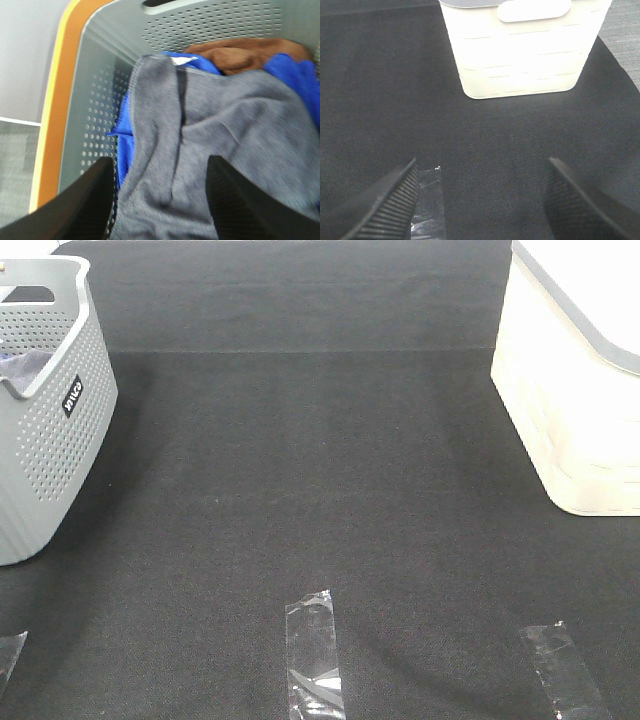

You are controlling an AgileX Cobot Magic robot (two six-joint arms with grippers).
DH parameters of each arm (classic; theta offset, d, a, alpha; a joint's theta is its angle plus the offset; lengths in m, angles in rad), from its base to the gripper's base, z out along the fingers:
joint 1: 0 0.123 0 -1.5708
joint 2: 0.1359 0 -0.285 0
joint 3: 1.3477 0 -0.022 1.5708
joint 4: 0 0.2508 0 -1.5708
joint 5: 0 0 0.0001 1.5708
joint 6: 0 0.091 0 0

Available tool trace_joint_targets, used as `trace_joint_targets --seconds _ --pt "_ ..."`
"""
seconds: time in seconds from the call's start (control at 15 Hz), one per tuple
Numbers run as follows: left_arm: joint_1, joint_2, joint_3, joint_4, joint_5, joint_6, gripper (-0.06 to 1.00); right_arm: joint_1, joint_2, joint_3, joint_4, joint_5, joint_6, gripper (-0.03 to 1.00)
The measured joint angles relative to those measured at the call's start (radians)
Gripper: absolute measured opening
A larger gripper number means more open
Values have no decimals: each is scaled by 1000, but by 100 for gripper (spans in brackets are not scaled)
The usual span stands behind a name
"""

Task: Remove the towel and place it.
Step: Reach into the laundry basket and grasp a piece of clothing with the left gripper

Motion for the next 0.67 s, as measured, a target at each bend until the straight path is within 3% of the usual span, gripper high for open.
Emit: trace_joint_targets --seconds 0.07,0.27,0.47,0.67 --pt "23 42 -56 -11 13 5 54 0 0 0 0 0 0 66" --pt "123 121 -193 -151 18 102 54 0 0 0 0 0 0 66" --pt "197 154 -209 -240 -23 186 54 0 0 0 0 0 0 66" --pt "228 179 -209 -264 -66 237 54 0 0 0 0 0 0 66"
